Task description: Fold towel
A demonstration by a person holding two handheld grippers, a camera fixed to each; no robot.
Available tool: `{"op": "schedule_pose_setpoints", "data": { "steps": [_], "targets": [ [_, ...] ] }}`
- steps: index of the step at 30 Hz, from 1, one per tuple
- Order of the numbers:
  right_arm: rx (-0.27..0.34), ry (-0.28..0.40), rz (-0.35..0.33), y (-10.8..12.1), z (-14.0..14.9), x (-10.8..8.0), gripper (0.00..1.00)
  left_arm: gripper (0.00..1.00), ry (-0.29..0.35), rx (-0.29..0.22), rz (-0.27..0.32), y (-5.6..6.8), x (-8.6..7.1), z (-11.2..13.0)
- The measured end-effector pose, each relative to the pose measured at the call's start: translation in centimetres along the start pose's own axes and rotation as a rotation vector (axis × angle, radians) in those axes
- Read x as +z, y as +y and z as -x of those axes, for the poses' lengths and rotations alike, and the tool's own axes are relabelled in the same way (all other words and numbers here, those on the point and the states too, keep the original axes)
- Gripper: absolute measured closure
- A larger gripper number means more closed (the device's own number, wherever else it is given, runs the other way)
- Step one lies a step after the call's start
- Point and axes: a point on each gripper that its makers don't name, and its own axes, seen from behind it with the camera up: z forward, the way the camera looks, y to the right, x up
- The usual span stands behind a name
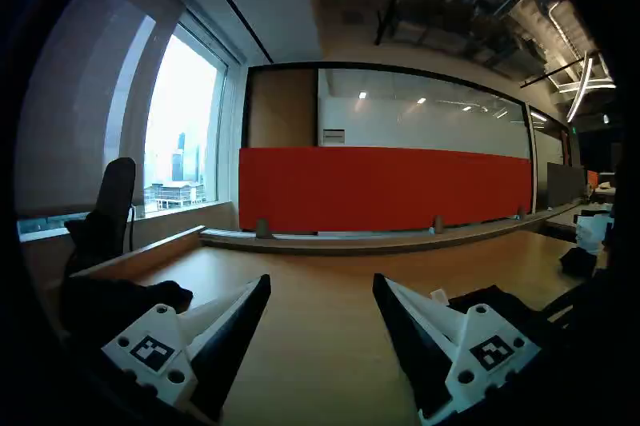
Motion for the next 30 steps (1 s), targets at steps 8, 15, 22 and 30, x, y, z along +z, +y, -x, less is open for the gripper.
{"op": "schedule_pose_setpoints", "data": {
  "steps": [8, 15, 22, 30],
  "targets": [
    [-0.009, -0.001, 0.005, -0.3, -6.2, -0.4, 0.01, 0.06, -0.002, 0.014, -0.005, -0.4, -0.3, -6.2],
    [-0.014, -0.009, 0.003, -0.7, -11.2, -0.9, 0.01, 0.06, -0.011, 0.02, -0.014, -0.6, -0.4, -11.3],
    [-0.029, -0.011, 0.001, -0.8, -14.4, -1.2, 0.01, 0.06, -0.024, 0.044, 0.001, -0.4, -0.2, -14.3],
    [-0.059, -0.037, -0.032, -1.3, -16.0, -1.6, 0.01, 0.06, -0.067, 0.076, 0.077, 1.0, 0.0, -15.4]
  ]
}}
